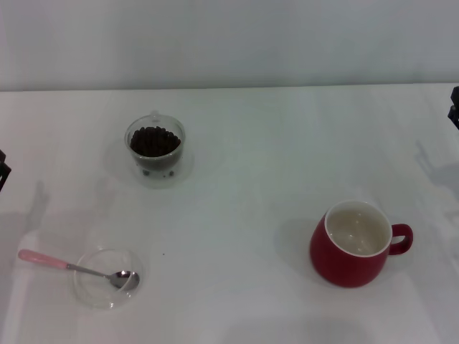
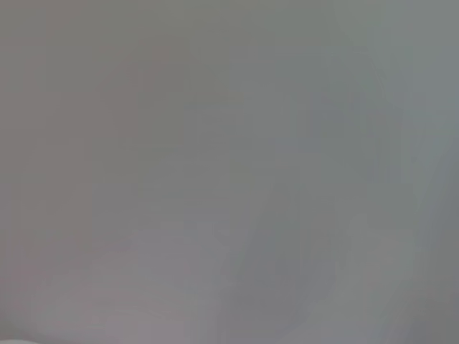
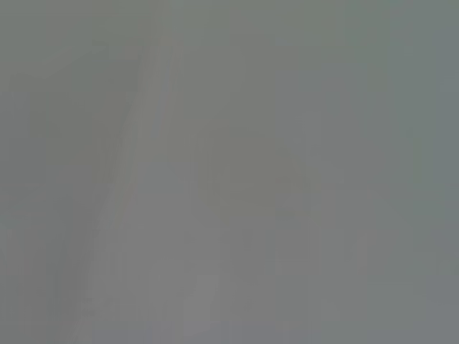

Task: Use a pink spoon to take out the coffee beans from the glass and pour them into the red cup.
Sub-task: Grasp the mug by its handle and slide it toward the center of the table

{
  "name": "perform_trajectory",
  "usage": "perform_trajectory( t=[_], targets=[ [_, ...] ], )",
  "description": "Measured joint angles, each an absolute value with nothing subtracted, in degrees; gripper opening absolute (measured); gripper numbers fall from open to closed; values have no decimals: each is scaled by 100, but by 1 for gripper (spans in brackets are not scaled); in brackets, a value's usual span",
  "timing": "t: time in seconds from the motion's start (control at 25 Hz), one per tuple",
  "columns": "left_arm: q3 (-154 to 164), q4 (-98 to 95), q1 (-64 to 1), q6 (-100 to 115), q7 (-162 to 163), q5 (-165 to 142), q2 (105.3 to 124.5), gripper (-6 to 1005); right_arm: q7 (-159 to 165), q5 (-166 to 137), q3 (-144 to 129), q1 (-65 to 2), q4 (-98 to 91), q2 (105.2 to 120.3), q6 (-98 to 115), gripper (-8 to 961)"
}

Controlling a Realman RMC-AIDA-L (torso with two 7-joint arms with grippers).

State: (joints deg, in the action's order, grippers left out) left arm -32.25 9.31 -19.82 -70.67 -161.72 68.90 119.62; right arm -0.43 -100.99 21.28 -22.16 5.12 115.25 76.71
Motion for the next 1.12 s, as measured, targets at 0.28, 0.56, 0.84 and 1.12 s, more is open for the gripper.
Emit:
perform_trajectory(
  t=[0.28,0.56,0.84,1.12],
  targets=[
    [-3225,908,-1977,-7067,-16179,6890,11951,892,172,-10099,1437,-1986,428,11477,8033,870],
    [-3225,876,-1978,-7067,-16181,6864,11945,892,1919,-10100,175,-1622,-548,11468,8631,864],
    [-3235,744,-1992,-7217,-16180,6734,11918,892,2174,-10099,-5,-1034,-780,11455,9432,848],
    [-3294,576,-2009,-7329,-16157,6778,11899,892,2887,-10116,-507,-350,-1303,11452,9742,833]
  ],
)
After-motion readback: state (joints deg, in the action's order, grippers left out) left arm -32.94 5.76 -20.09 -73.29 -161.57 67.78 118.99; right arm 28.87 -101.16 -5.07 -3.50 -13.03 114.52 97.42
